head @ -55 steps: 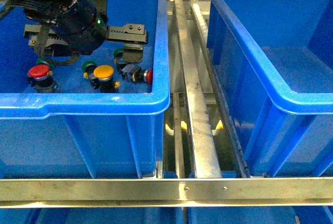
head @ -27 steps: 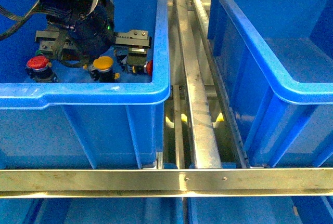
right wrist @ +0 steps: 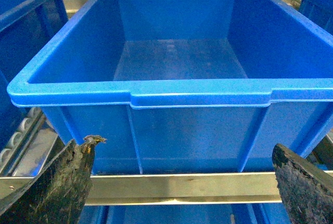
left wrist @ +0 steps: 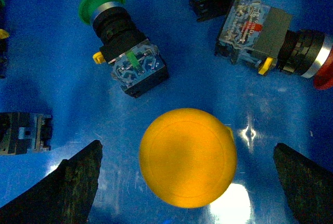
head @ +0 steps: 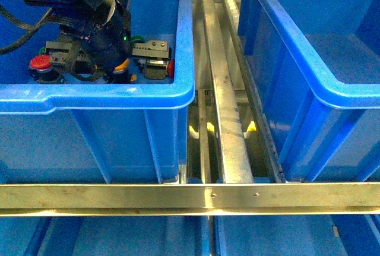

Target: Pick red and yellow buttons and place in box

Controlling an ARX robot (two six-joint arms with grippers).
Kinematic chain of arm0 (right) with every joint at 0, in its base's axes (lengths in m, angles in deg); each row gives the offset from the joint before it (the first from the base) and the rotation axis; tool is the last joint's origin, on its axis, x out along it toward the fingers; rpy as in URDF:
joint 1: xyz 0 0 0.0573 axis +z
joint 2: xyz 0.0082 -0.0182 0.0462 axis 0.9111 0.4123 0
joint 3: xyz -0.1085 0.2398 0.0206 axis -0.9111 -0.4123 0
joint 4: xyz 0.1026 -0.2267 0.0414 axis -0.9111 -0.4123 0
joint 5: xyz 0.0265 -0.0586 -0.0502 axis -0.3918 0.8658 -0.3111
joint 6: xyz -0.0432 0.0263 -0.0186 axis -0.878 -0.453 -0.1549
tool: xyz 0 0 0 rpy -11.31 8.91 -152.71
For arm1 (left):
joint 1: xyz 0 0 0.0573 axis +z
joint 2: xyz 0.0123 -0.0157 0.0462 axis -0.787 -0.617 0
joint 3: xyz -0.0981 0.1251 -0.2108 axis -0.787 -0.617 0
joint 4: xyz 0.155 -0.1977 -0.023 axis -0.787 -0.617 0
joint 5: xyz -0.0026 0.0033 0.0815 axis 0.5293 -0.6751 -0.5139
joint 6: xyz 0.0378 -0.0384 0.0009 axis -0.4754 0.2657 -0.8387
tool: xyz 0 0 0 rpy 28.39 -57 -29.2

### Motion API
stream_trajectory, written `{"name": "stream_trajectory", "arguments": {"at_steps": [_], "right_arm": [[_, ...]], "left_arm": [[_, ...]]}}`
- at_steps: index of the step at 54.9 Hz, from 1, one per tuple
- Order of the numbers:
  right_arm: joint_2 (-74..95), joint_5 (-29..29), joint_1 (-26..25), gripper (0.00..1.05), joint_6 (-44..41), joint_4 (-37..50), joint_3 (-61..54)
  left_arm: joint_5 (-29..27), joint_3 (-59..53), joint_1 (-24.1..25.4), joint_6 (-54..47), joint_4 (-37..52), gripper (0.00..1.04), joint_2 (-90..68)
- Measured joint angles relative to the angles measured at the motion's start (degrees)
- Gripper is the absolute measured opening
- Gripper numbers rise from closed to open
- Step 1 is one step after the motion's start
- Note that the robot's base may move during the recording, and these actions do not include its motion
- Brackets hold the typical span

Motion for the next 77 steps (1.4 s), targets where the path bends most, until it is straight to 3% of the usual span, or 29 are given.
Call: {"name": "stream_trajectory", "arguments": {"at_steps": [8, 19, 27, 40, 50, 59, 68, 77], "right_arm": [[0.00, 0.02, 0.00, 0.99, 0.00, 0.00, 0.00], [0.00, 0.00, 0.00, 0.99, 0.00, 0.00, 0.00], [0.00, 0.02, 0.00, 0.99, 0.00, 0.00, 0.00], [0.00, 0.00, 0.00, 0.99, 0.00, 0.00, 0.00], [0.00, 0.00, 0.00, 0.99, 0.00, 0.00, 0.00], [0.00, 0.00, 0.00, 0.99, 0.00, 0.00, 0.00], [0.00, 0.00, 0.00, 0.99, 0.00, 0.00, 0.00], [0.00, 0.02, 0.00, 0.99, 0.00, 0.00, 0.00]], "left_arm": [[-0.15, 0.98, 0.00, -0.02, 0.39, 0.75, -0.98], [-0.72, 1.55, -0.02, -0.07, 1.18, 0.34, -1.88], [-0.81, -1.68, 0.17, -1.84, 9.70, 0.32, -0.13], [9.33, -12.79, 4.50, 1.51, 19.45, 0.32, 12.00], [22.21, -22.91, 11.21, 11.87, 30.01, 0.32, 22.14], [38.51, -33.64, 15.26, 30.97, 49.94, 0.32, 26.29], [48.70, -37.55, 10.60, 49.70, 69.72, 0.32, 23.82], [53.22, -32.72, 3.32, 56.83, 74.07, 0.32, 20.06]]}}
